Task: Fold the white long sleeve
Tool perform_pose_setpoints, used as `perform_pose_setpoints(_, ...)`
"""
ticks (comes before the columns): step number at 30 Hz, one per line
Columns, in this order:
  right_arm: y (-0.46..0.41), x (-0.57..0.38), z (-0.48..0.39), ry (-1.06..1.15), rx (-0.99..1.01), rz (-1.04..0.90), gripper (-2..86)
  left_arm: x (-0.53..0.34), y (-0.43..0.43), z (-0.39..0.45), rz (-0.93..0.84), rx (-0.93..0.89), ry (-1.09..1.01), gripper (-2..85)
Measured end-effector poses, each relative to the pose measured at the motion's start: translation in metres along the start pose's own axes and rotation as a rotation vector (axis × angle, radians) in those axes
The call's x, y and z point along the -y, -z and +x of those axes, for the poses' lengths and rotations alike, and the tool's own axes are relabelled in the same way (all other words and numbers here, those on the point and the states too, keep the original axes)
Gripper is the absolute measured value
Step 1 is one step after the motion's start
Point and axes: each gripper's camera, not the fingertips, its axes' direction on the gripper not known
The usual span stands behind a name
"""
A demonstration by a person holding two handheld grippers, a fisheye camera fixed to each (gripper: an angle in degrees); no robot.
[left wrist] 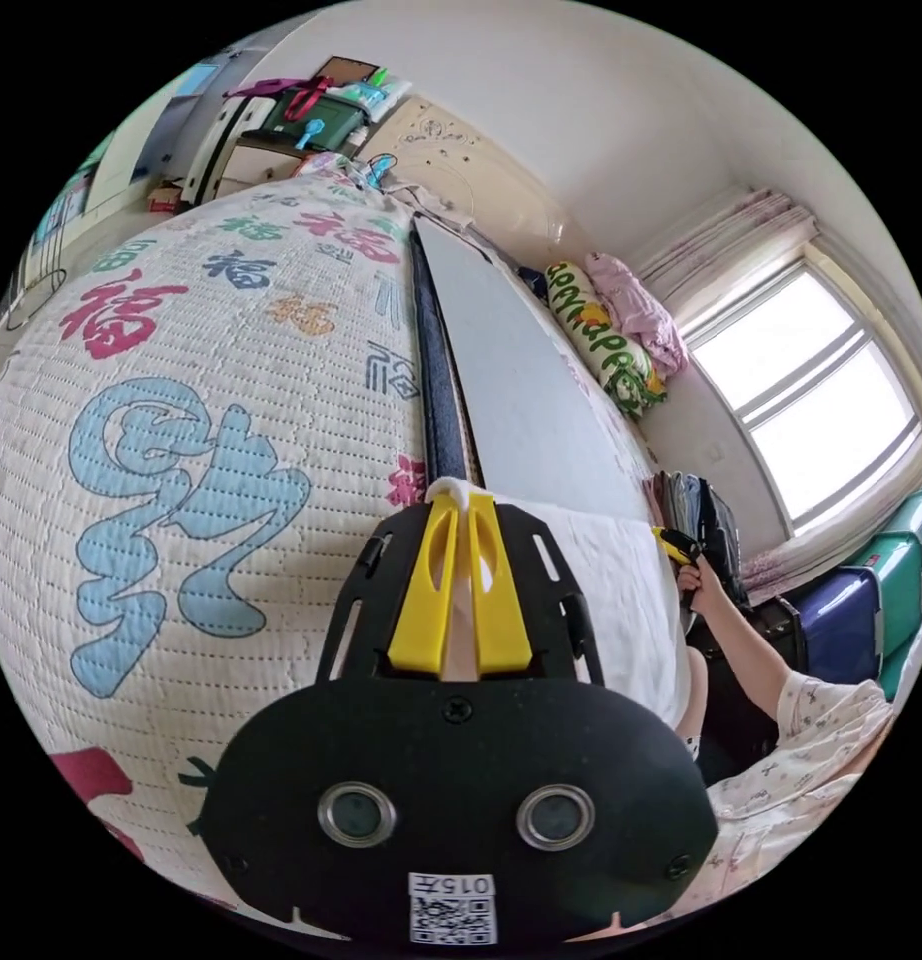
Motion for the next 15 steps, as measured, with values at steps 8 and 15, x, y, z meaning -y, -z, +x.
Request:
perform_pose_setpoints(8, -0.009, 0.010, 0.007, 0.107, -0.061, 0.142, 0.6, -0.018, 0.037, -0.022, 0.147, -0.016, 0.011, -0.6)
perform_pose_setpoints(15, -0.069, -0.007, 0.006, 0.233, -0.416, 0.106, 1.2, -0.036, 0.037, -0.024, 0.167, -0.003, 0.000, 1.3)
